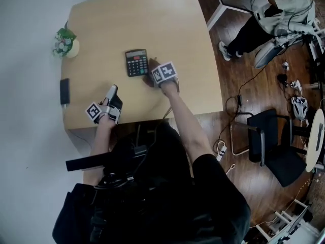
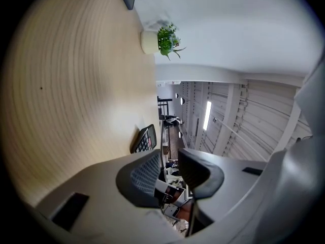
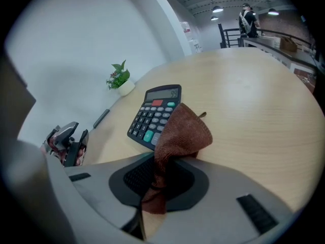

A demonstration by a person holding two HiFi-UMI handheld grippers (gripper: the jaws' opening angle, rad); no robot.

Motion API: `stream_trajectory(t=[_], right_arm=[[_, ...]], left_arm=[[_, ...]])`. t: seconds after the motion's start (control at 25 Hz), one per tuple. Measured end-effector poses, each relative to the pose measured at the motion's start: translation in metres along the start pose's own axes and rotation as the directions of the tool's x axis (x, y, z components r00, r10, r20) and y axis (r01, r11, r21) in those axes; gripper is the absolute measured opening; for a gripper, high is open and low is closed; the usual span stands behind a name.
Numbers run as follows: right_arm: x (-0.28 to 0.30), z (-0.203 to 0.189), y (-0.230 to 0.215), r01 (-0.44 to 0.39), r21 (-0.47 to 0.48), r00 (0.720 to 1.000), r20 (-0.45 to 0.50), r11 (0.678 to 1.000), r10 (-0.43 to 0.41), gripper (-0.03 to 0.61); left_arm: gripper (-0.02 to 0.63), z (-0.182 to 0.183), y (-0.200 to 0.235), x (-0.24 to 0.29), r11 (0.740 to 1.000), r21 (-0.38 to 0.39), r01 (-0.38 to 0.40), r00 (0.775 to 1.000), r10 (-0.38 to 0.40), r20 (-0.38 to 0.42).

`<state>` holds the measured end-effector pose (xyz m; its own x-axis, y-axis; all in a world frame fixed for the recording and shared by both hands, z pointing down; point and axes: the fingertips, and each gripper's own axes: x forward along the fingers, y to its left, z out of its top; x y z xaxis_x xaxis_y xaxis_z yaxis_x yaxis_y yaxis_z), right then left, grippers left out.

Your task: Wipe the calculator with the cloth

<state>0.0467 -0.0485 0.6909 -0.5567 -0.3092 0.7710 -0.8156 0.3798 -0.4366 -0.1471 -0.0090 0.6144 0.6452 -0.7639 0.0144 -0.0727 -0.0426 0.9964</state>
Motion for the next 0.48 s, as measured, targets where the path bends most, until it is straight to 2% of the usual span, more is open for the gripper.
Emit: stream_trajectory(t=[0.16, 0.24, 0.28, 0.32, 0.4, 0.44, 0.48], right_arm=[[-0.023, -0.010, -0.006, 0.071, 0.098, 0.994, 0.077, 0.993, -0.079, 0.052], [-0.052, -0.015, 0.008, -0.001, 0.201, 0.980, 0.193, 0.980, -0.038, 0.051], [-0.071, -0.015, 0.021, -0.091, 0.260, 0.956, 0.293, 0.961, 0.012, 0.051], [-0.093, -0.012, 0.034, -0.210, 0.307, 0.908, 0.412, 0.928, 0.069, 0.051], [-0.139, -0.007, 0.056, -0.430, 0.327, 0.759, 0.635, 0.842, 0.142, 0.049], [-0.161, -0.007, 0.064, -0.497, 0.310, 0.687, 0.712, 0.811, 0.148, 0.049], [-0.180, -0.009, 0.071, -0.541, 0.294, 0.627, 0.765, 0.788, 0.145, 0.049]], left_arm=[[0.100, 0.002, -0.010, 0.002, 1.000, -0.011, 0.029, 0.999, -0.030, -0.043], [0.092, 0.003, -0.029, 0.005, 0.997, -0.009, 0.080, 0.995, -0.081, -0.065], [0.090, 0.002, -0.043, 0.009, 0.993, -0.002, 0.117, 0.990, -0.117, -0.082], [0.089, 0.000, -0.059, 0.014, 0.988, 0.009, 0.157, 0.982, -0.155, -0.106], [0.066, -0.007, -0.092, 0.023, 0.971, 0.037, 0.238, 0.959, -0.229, -0.164], [0.052, -0.012, -0.108, 0.026, 0.960, 0.049, 0.276, 0.946, -0.262, -0.192], [0.044, -0.016, -0.124, 0.030, 0.948, 0.061, 0.312, 0.931, -0.293, -0.217]])
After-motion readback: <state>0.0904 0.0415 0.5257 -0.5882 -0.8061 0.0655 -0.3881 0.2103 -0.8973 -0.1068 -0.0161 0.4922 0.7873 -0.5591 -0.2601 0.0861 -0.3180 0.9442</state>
